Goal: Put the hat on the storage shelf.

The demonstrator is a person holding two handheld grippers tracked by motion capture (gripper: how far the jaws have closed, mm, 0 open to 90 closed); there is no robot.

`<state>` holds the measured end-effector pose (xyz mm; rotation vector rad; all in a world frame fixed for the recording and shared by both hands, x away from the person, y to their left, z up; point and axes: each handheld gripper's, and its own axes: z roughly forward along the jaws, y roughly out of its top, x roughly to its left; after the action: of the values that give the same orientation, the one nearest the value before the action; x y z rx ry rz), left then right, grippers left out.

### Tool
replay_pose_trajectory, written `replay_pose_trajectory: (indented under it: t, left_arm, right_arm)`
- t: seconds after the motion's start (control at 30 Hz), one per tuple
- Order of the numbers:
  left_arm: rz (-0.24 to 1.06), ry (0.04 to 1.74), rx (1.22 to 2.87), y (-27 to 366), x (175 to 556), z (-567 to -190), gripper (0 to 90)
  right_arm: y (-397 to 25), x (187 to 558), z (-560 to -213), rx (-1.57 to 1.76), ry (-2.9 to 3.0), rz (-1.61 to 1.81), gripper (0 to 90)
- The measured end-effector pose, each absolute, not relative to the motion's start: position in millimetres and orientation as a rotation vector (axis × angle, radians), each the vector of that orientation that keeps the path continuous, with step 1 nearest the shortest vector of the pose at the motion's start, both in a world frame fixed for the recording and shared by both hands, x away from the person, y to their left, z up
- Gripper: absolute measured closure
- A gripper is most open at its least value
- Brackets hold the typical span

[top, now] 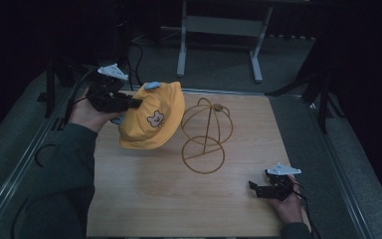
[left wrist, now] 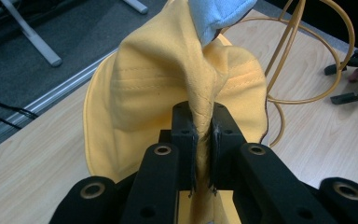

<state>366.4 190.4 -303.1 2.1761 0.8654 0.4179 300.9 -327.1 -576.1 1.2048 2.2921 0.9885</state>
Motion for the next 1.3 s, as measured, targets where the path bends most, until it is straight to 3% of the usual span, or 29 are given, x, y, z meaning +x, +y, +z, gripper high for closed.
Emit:
replay_pose_trajectory:
  t: [1.3]
  left_arm:
    - [0.410, 0.771, 2.120, 189, 351, -281, 82.6]
  right_arm:
    - [-327, 301, -576, 1.203, 2.292, 0.988, 14.1]
